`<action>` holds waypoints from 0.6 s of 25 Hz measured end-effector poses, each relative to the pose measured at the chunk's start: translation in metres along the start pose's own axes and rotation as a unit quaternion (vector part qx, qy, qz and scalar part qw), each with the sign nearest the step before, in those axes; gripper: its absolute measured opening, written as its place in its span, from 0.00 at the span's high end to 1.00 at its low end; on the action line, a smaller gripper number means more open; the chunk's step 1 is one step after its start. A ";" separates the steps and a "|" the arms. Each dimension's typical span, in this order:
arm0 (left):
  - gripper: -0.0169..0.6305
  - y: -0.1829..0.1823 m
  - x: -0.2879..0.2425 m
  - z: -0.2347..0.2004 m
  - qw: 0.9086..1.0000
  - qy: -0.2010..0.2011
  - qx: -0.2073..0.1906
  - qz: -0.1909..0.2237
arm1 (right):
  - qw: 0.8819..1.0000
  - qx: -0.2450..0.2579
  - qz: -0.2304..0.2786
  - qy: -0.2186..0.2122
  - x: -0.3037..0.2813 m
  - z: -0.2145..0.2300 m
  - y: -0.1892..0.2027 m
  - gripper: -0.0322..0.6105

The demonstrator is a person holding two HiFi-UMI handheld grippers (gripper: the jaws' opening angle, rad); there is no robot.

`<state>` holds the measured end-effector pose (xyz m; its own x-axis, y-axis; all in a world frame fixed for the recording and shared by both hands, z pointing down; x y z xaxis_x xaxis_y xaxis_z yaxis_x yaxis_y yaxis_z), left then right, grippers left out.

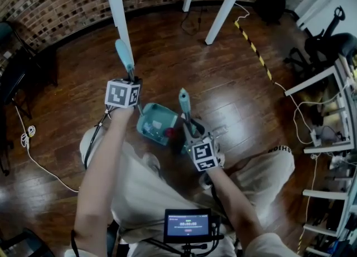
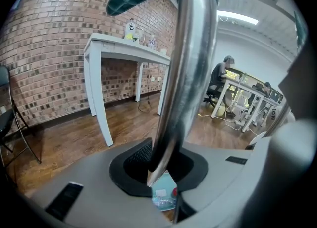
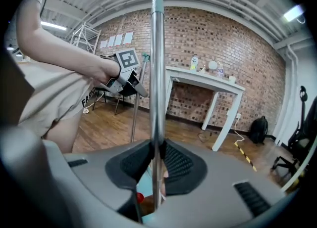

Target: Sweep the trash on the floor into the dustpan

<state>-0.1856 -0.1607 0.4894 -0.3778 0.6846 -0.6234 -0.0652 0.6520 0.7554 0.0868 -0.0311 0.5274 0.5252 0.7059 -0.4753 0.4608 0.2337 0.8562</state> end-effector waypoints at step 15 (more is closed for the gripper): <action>0.89 -0.001 -0.002 0.000 1.000 0.000 0.000 0.006 | 0.995 -0.050 0.089 -0.002 0.024 0.020 -0.054 0.79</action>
<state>-0.1852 -0.1627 0.4903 -0.3795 0.6925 -0.6135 -0.0602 0.6433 0.7633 0.0888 -0.0400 0.4662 0.5957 0.7387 -0.3153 0.2872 0.1707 0.9425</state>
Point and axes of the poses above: the fingertips, and each gripper's own axes: x backward along the fingers, z to its right, y out of its underside, the point moved 8 cm from there along x, backward along the fingers, and after that the axes turned 2 degrees about y, right-handed, at the moved point
